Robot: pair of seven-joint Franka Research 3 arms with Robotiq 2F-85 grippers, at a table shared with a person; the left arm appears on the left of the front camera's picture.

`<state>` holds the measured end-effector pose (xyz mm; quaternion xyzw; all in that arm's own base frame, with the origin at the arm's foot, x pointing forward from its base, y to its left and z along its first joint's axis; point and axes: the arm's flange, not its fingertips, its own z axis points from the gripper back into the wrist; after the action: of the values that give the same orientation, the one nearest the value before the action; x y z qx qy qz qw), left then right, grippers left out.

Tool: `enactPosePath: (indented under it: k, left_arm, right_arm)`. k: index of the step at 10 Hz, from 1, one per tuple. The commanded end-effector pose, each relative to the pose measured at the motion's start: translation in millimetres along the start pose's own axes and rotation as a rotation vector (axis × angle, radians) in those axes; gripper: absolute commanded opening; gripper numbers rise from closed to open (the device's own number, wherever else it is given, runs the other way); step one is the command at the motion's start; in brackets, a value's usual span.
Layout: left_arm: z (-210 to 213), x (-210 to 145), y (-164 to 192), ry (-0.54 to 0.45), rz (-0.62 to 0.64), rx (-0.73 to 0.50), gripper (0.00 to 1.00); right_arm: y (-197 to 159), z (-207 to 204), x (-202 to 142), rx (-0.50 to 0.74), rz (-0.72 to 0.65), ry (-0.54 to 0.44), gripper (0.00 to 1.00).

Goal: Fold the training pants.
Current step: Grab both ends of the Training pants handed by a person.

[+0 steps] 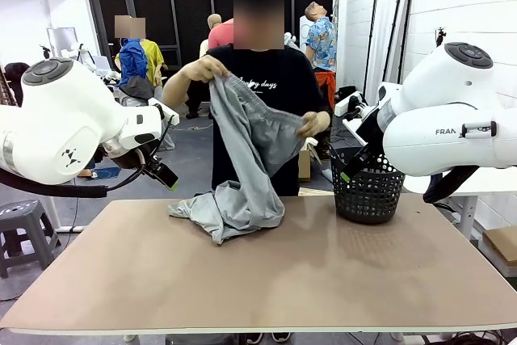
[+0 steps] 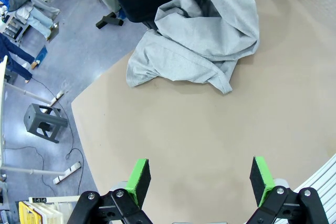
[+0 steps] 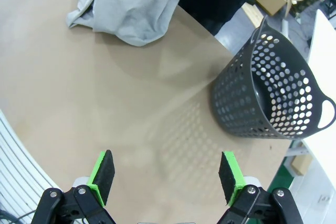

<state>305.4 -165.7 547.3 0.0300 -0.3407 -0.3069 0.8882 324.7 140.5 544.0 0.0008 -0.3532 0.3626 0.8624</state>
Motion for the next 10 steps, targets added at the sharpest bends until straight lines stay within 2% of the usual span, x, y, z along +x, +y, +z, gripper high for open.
enactPosePath:
  k: [1,10]
  left_arm:
    - [0.1,0.2,1.7,-0.003,-0.007,0.006,1.00]
    - [0.1,0.2,1.7,-0.003,-0.007,0.006,1.00]
  right_arm:
    - [0.2,0.1,0.1,0.000,0.001,0.000,1.00]
    - [0.2,0.1,0.1,0.000,0.001,0.000,1.00]
